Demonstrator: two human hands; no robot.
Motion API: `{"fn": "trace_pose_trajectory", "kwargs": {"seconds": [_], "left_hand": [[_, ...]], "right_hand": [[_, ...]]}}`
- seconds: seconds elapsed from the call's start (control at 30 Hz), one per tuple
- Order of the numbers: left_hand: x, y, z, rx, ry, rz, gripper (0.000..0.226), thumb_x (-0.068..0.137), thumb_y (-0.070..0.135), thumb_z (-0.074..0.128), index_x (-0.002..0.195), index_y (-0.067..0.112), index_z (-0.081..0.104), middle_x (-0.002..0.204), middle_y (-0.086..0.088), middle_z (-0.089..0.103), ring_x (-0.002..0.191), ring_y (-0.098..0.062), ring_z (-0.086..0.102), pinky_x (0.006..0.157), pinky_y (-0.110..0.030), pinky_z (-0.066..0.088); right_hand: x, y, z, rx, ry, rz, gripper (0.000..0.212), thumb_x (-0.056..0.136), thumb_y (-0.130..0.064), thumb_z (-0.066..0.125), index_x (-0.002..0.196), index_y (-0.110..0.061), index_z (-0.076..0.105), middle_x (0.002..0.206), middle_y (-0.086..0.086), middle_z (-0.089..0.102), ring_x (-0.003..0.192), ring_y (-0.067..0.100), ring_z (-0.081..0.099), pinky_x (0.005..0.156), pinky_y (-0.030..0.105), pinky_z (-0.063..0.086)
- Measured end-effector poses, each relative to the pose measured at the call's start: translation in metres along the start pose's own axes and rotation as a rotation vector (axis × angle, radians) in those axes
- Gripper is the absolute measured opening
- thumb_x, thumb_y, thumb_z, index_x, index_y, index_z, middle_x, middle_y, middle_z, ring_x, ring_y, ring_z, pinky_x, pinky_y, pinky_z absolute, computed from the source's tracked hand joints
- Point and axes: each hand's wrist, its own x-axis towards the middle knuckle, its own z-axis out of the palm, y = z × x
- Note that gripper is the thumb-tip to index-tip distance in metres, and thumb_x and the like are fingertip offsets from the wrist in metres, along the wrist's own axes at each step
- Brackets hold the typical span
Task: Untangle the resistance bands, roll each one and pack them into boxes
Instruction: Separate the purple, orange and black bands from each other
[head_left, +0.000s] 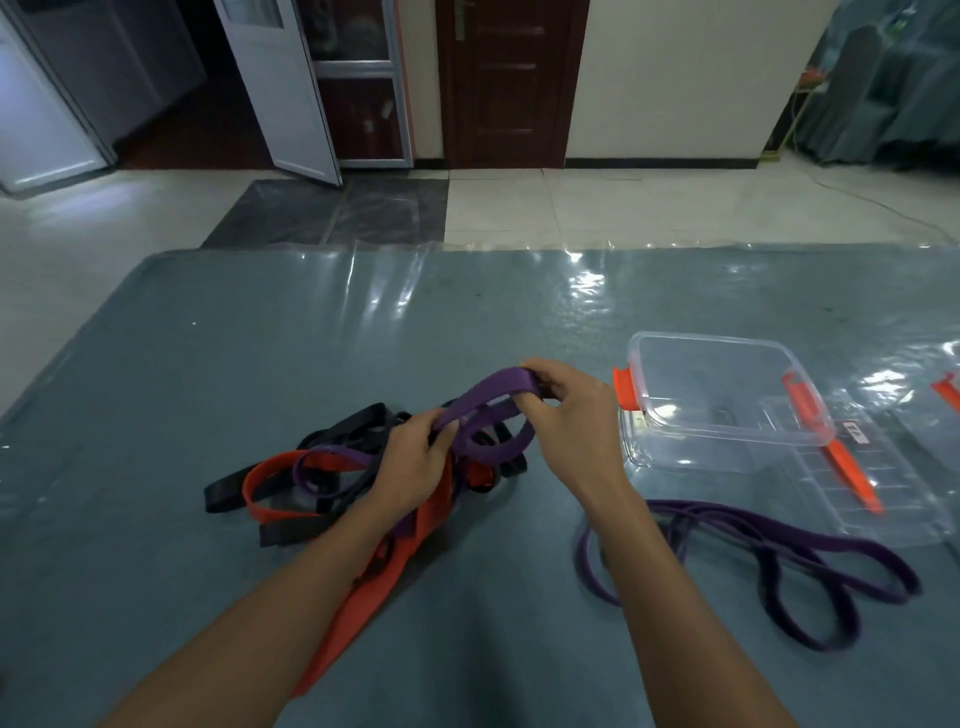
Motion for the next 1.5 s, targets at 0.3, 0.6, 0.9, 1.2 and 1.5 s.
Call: {"fn": "trace_pose_trajectory", "kwargs": {"seconds": [0.3,0.6,0.9,1.2,1.5], "left_hand": [[0.064,0.044,-0.1,0.085,0.087,0.044,0.027,0.093,-0.002,0.052,0.106,0.015,0.069,0.086,0.003,0.069,0.077,-0.014,0.063,0.073,-0.032,0.049],[0.084,0.109,-0.172,0.039,0.169,0.227,0.029,0.098,0.002,0.052,0.111,0.024,0.067,0.106,0.005,0.068,0.105,-0.013,0.063,0.094,-0.03,0.049],[0.026,0.051,-0.169,0.106,0.069,0.109,0.014,0.091,0.0,0.065,0.1,0.009,0.071,0.081,0.003,0.069,0.07,0.001,0.058,0.07,-0.024,0.047],[-0.056,-0.04,-0.127,0.322,-0.098,-0.015,0.021,0.087,0.042,0.053,0.094,0.025,0.062,0.089,0.009,0.061,0.085,-0.013,0.06,0.077,-0.041,0.049],[-0.079,-0.049,-0.095,0.345,-0.093,0.029,0.014,0.088,0.037,0.057,0.098,0.028,0.06,0.092,0.009,0.061,0.087,-0.014,0.062,0.074,-0.038,0.05]], "right_hand": [[-0.003,0.006,0.023,-0.051,-0.127,0.131,0.006,0.083,-0.022,0.074,0.089,-0.023,0.074,0.069,-0.011,0.068,0.068,0.002,0.063,0.067,0.031,0.051],[0.015,-0.048,0.03,0.081,-0.053,-0.066,0.009,0.089,-0.025,0.072,0.084,-0.028,0.065,0.06,-0.009,0.054,0.055,0.004,0.046,0.053,0.016,0.037],[-0.009,-0.018,0.063,-0.004,-0.205,0.001,0.009,0.088,-0.021,0.071,0.081,-0.021,0.065,0.063,-0.008,0.059,0.057,0.003,0.05,0.059,0.018,0.04],[-0.052,0.022,0.104,-0.175,-0.493,0.066,0.056,0.082,-0.003,0.069,0.135,-0.016,0.056,0.112,0.006,0.071,0.102,0.025,0.066,0.076,0.016,0.038],[-0.078,0.014,0.124,-0.174,-0.526,-0.114,0.04,0.087,-0.016,0.07,0.125,-0.021,0.062,0.114,0.001,0.07,0.102,0.017,0.064,0.092,0.035,0.05]]}}
